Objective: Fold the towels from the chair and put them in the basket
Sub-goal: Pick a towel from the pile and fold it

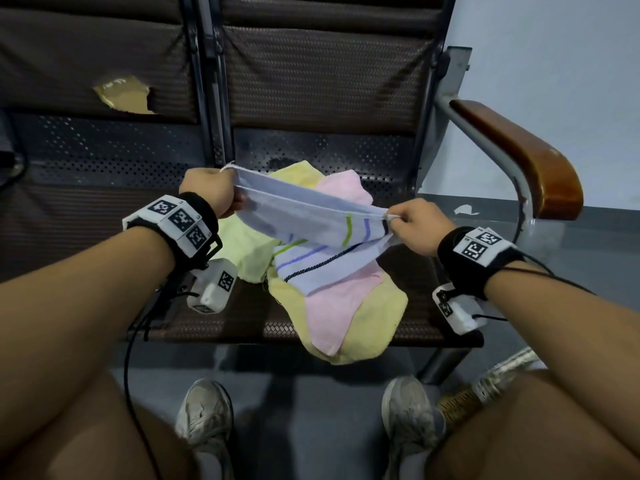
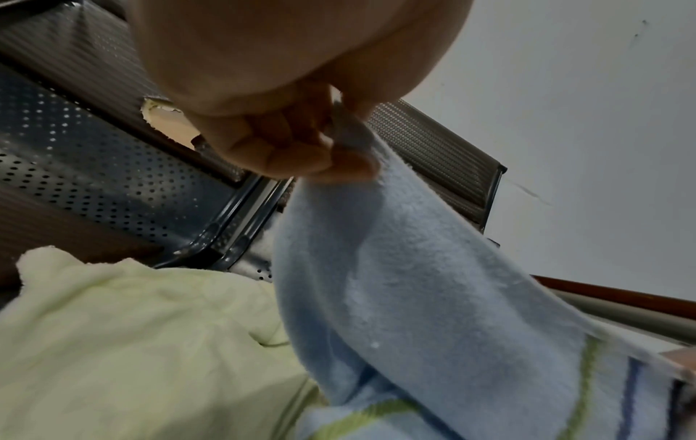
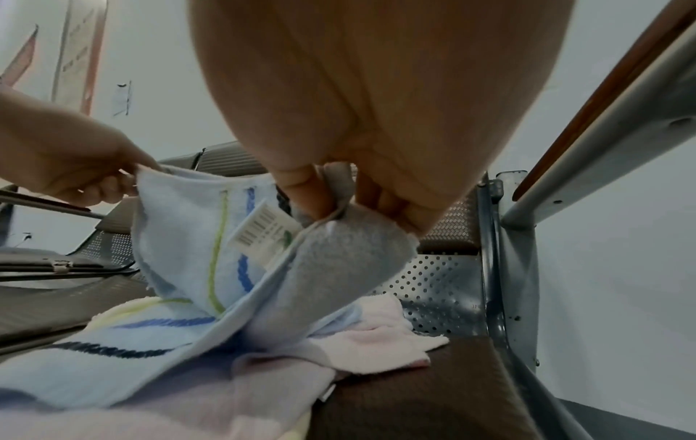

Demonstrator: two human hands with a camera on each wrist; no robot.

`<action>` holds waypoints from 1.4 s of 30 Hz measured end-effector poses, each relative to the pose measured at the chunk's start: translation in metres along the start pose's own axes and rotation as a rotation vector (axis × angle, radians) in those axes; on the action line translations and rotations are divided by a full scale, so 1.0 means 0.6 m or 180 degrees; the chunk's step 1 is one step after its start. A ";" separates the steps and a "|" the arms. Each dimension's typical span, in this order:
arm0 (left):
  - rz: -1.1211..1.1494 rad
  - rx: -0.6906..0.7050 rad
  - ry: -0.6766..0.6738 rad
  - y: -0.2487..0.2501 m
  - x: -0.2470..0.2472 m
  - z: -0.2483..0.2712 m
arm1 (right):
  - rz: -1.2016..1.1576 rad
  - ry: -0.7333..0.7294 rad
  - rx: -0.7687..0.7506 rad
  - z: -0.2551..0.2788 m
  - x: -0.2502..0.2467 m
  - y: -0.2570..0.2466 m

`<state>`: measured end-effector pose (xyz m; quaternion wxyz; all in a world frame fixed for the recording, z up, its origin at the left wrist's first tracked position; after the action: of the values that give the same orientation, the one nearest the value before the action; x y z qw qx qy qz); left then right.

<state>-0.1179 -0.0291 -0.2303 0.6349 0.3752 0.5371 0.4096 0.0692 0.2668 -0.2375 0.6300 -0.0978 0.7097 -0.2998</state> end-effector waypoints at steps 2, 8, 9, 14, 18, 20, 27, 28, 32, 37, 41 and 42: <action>-0.0072 -0.0010 0.0157 0.002 -0.006 0.001 | 0.0001 -0.0111 0.0023 0.002 0.006 -0.003; 0.0709 -0.0212 -0.0033 0.003 0.005 -0.005 | -0.0014 -0.0009 0.0007 0.006 0.002 -0.007; 0.0894 -0.0223 -0.0056 0.005 0.003 -0.003 | 0.0003 0.0028 0.0038 0.007 0.000 -0.005; 0.0612 0.0058 -0.0226 0.003 -0.004 0.007 | -0.0651 0.0589 0.0244 0.005 -0.026 -0.003; -0.0846 0.0888 0.0097 0.016 -0.020 0.006 | -0.1890 0.0703 0.0341 0.002 -0.028 -0.023; -0.1260 0.1105 0.0270 0.019 -0.032 0.006 | -0.2358 0.0662 0.0453 0.001 -0.029 -0.033; -0.0346 0.1046 -0.0091 0.038 -0.034 0.032 | -0.1221 0.0657 0.0005 0.011 -0.070 -0.056; -0.0348 0.1127 -0.0228 0.047 -0.032 0.041 | -0.0997 0.0704 -0.0125 0.013 -0.080 -0.061; -0.0800 0.1541 -0.0586 0.085 -0.027 0.068 | -0.0710 0.0704 -0.0346 0.016 -0.126 -0.078; -0.0744 0.1452 -0.0563 0.134 -0.045 0.076 | -0.0144 0.0245 -0.0369 0.030 -0.179 -0.124; -0.0704 0.1875 -0.0286 0.203 -0.066 0.082 | 0.0224 0.0587 -0.0340 0.037 -0.228 -0.167; -0.0702 0.1940 -0.0249 0.217 -0.073 0.083 | 0.0192 0.0688 -0.0325 0.036 -0.242 -0.174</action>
<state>-0.0875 -0.0213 -0.0875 0.5541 0.5029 0.6476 0.1440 0.0916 0.2513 -0.0595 0.5528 -0.0755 0.7904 -0.2529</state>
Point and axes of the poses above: each hand's wrist, its own z-axis away from the middle knuckle, its own x-axis out of the palm, y = z × x, the point moved 5 cm from there along -z, towards the middle knuckle, and after that the axes turned 7 degrees about -z, right-handed, at the moved point
